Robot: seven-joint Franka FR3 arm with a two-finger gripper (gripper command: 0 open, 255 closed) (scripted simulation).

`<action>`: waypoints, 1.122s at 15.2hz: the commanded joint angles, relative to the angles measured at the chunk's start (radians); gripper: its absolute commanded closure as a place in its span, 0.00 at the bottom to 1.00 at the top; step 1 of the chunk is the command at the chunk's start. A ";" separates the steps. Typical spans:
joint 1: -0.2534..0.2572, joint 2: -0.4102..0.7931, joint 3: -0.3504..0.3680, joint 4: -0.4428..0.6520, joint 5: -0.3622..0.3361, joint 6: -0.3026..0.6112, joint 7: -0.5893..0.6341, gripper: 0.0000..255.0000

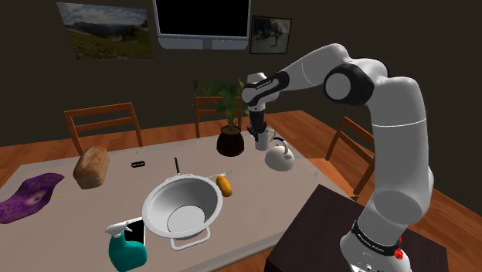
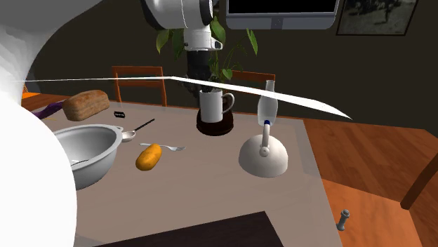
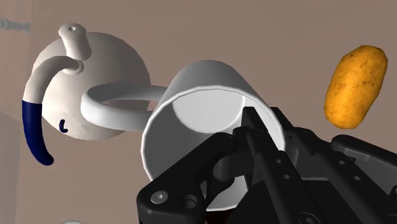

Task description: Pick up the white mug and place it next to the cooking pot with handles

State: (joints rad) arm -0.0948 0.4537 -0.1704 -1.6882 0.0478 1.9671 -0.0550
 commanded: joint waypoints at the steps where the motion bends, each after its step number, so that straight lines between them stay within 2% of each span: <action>1: 0.026 -0.062 0.005 -0.096 -0.007 0.034 0.029 1.00; 9: 0.117 -0.290 0.043 -0.424 -0.030 0.136 0.161 1.00; 17: 0.200 -0.484 0.114 -0.675 -0.024 0.195 0.311 1.00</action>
State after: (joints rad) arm 0.0939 -0.0090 -0.0675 -2.3355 0.0206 2.1559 0.2342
